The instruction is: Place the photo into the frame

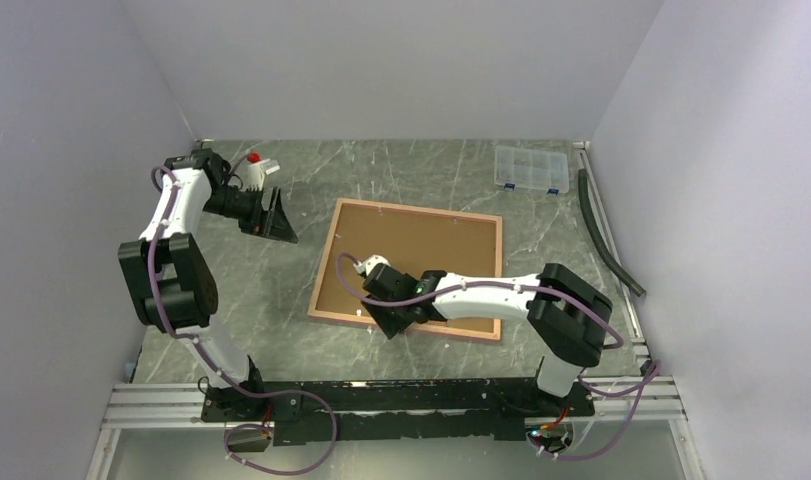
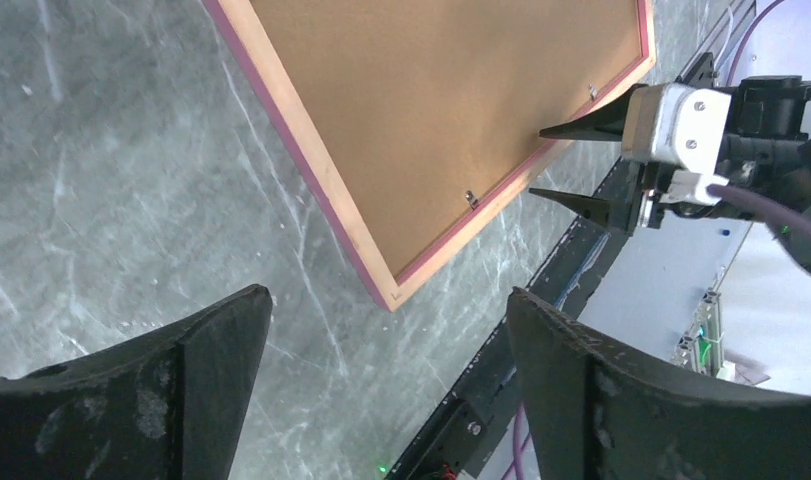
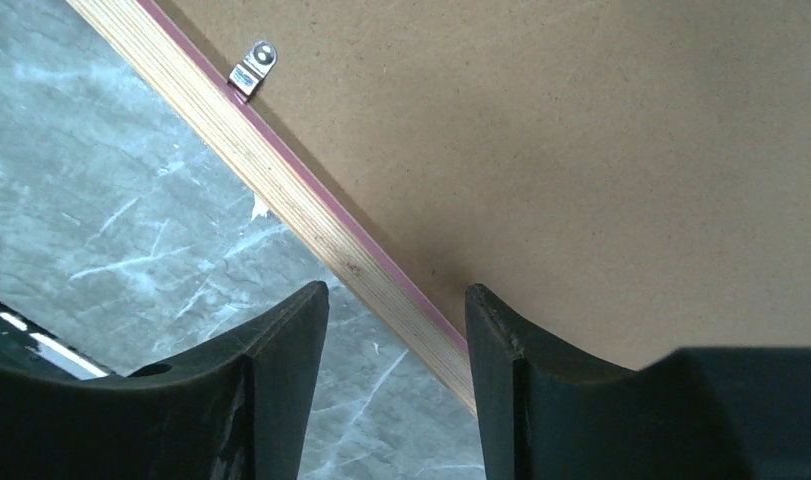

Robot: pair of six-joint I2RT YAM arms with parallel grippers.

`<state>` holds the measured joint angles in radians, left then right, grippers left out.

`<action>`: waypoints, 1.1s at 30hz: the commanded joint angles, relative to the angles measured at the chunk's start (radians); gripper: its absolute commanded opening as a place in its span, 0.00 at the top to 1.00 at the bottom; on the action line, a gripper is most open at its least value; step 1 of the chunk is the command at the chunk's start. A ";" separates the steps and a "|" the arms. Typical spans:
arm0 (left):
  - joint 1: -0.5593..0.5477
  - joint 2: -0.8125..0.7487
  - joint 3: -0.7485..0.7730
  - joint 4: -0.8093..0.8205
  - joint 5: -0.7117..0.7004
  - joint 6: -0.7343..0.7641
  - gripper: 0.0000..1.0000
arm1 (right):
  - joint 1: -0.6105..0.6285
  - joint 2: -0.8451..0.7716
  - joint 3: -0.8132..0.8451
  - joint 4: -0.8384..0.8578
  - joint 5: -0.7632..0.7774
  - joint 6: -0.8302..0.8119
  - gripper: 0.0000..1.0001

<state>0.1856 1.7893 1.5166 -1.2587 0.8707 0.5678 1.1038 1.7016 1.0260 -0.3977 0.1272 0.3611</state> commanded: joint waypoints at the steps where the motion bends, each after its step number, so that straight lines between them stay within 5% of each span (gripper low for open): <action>1: 0.007 -0.105 -0.038 -0.002 -0.017 0.015 0.06 | 0.050 0.009 0.039 -0.015 0.136 -0.047 0.45; 7: 0.008 -0.174 -0.070 0.023 -0.040 0.004 0.06 | 0.089 0.021 0.019 0.004 0.171 -0.054 0.56; 17: 0.071 -0.543 -0.361 0.194 0.145 0.287 0.05 | 0.118 0.015 0.082 -0.003 0.171 -0.089 0.98; 26: 0.069 -0.738 -0.613 -0.041 0.167 1.017 0.05 | 0.109 -0.038 0.226 -0.063 0.044 -0.104 1.00; 31: 0.047 -0.936 -0.769 0.119 0.173 1.249 0.05 | 0.093 -0.071 0.278 -0.078 -0.046 -0.077 1.00; 33: 0.040 -1.041 -0.866 0.302 0.194 1.285 0.05 | 0.088 -0.084 0.297 -0.083 -0.083 -0.070 1.00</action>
<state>0.2409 0.9028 0.7593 -1.1831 1.0004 1.5780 1.1976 1.7069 1.2331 -0.5129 0.1452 0.2710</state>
